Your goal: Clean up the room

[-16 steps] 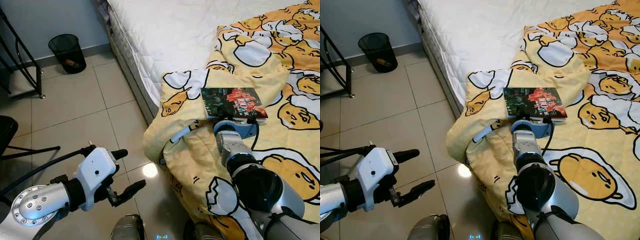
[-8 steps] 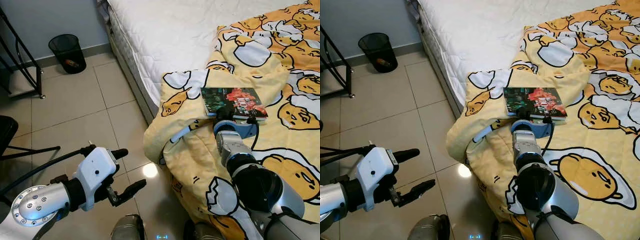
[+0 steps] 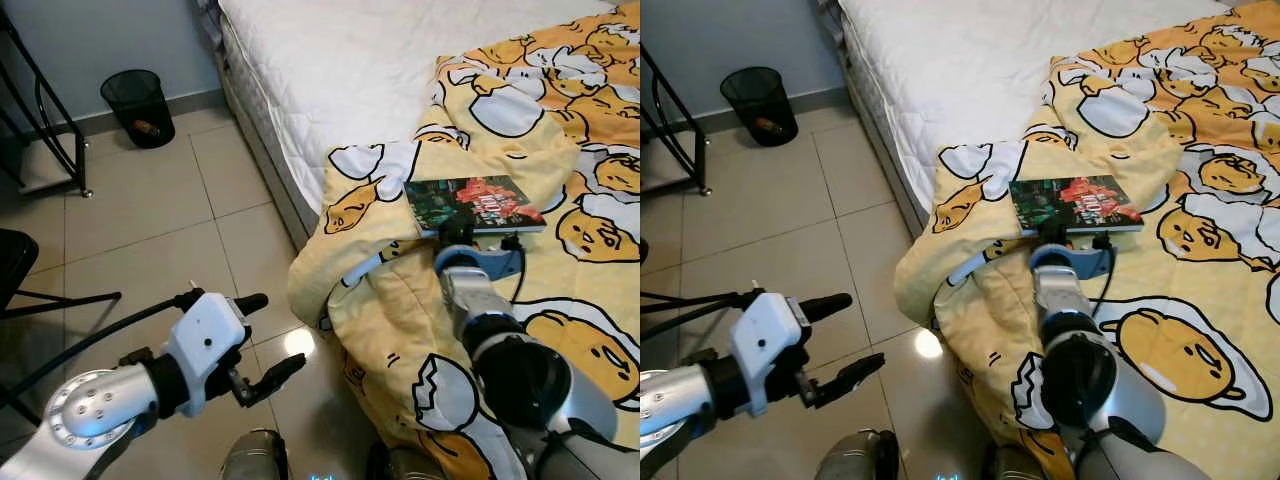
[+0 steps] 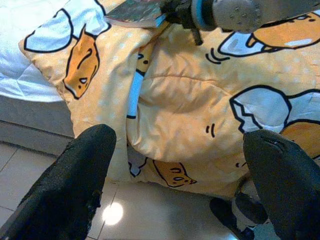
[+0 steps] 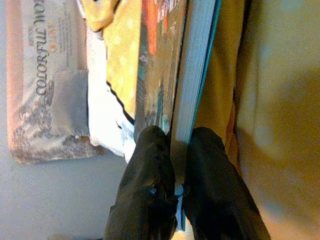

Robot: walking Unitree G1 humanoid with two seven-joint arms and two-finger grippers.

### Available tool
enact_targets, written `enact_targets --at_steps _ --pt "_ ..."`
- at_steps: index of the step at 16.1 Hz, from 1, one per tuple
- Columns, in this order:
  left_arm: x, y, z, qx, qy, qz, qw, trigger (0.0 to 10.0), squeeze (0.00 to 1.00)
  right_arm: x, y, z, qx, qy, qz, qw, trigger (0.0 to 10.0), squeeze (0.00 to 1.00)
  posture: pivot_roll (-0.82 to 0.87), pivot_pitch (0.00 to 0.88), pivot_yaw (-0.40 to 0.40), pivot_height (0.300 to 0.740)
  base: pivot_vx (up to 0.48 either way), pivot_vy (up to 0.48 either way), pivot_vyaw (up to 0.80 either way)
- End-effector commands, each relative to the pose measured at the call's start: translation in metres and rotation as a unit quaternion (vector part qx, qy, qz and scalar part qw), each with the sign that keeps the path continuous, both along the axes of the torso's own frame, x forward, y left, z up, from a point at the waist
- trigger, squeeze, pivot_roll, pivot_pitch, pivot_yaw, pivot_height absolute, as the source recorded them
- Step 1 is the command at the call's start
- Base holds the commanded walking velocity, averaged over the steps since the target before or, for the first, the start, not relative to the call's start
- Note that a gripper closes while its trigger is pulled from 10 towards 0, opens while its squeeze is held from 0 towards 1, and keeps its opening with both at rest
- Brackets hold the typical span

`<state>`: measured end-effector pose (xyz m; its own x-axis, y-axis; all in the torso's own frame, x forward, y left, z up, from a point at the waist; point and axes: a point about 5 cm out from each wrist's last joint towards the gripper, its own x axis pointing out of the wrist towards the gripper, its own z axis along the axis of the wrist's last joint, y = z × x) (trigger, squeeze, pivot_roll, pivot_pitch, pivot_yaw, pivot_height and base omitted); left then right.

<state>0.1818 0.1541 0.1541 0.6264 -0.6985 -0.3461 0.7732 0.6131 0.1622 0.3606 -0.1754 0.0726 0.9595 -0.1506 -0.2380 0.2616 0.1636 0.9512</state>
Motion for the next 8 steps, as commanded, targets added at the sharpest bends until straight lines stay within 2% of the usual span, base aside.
enact_targets --at_steps 1,2,4,5,6,7,8 --pt "0.0 -0.001 0.0 0.003 -0.005 -0.001 1.0 10.0 0.66 -0.001 -0.005 0.0 -0.018 -0.006 0.002 1.0 0.0 0.0 0.18 0.078 0.0 0.74 0.0 0.0 0.0" --pt "0.005 -0.001 -0.001 -0.005 -0.012 0.005 1.0 10.0 0.67 -0.001 -0.018 0.005 -0.095 -0.021 0.018 0.995 0.0 0.0 0.14 0.04 0.0 0.74 0.0 0.0 0.0" --pt "0.01 -0.001 -0.003 -0.009 -0.018 0.013 1.0 10.0 0.67 -0.002 -0.03 0.01 -0.142 -0.034 0.015 0.989 0.0 0.0 0.11 0.024 0.002 0.74 0.0 0.0 0.0" --pt "0.015 0.0 -0.003 -0.024 -0.027 0.033 0.999 10.0 0.66 -0.005 -0.046 0.019 -0.21 -0.06 0.018 0.976 0.0 0.0 0.07 0.0 0.004 0.74 0.0 0.0 0.0" --pt "0.02 0.0 -0.006 -0.032 -0.032 0.048 0.998 10.0 0.66 -0.01 -0.051 0.022 -0.254 -0.074 0.034 0.964 0.0 0.0 0.05 0.0 0.007 0.74 0.0 0.0 0.0" --pt "0.021 -0.001 -0.007 -0.035 -0.034 0.051 0.997 10.0 0.67 -0.013 -0.053 0.021 -0.267 -0.074 0.039 0.96 0.0 0.0 0.04 0.0 0.008 0.74 0.0 0.0 0.0" --pt "0.025 -0.004 -0.011 -0.042 -0.038 0.064 0.996 10.0 0.66 -0.019 -0.055 0.023 -0.299 -0.075 0.048 0.95 0.0 0.0 0.02 0.0 0.009 0.74 0.0 0.0 0.0"
